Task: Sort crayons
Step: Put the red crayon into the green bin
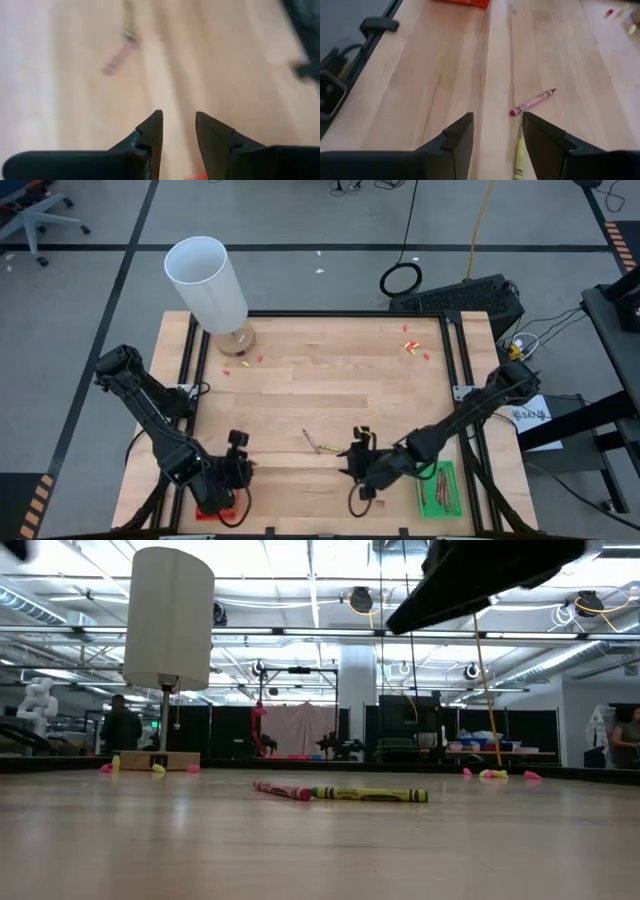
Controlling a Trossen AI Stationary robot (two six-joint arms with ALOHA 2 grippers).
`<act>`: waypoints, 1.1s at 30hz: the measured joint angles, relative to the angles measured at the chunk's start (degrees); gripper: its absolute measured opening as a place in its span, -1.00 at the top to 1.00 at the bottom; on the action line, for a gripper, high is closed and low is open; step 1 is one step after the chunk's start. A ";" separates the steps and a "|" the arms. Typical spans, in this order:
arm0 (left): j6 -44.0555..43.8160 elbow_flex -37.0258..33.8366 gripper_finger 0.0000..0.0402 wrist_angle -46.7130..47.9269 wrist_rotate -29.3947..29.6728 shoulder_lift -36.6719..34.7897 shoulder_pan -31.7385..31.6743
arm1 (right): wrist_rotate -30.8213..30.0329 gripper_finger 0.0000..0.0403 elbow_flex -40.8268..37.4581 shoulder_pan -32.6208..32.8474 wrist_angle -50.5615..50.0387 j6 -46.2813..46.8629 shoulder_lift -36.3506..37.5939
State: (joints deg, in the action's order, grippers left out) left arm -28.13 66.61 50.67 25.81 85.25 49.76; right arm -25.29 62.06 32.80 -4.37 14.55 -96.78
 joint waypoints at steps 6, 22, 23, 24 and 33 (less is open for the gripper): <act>-0.03 -0.38 0.48 -5.48 16.77 0.00 -0.65 | -1.04 0.24 0.00 -3.19 7.33 4.82 -3.29; -0.10 -0.44 0.48 -14.78 31.47 7.92 -1.93 | -2.97 0.24 0.02 -8.27 19.69 4.66 -15.65; -0.10 -0.44 0.48 -14.97 31.48 8.75 -2.17 | -3.27 0.24 0.00 -8.38 21.38 4.44 -16.65; -0.09 -0.46 0.48 -15.46 31.47 9.37 -2.38 | -3.25 0.24 0.00 -8.57 23.25 4.26 -17.47; -0.05 -0.46 0.48 -16.51 31.53 10.91 -3.88 | -3.43 0.24 0.13 -10.23 26.93 6.97 -21.26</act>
State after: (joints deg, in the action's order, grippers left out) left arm -28.18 66.15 34.16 57.34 96.16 45.88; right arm -28.72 62.19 22.57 22.56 21.52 -118.04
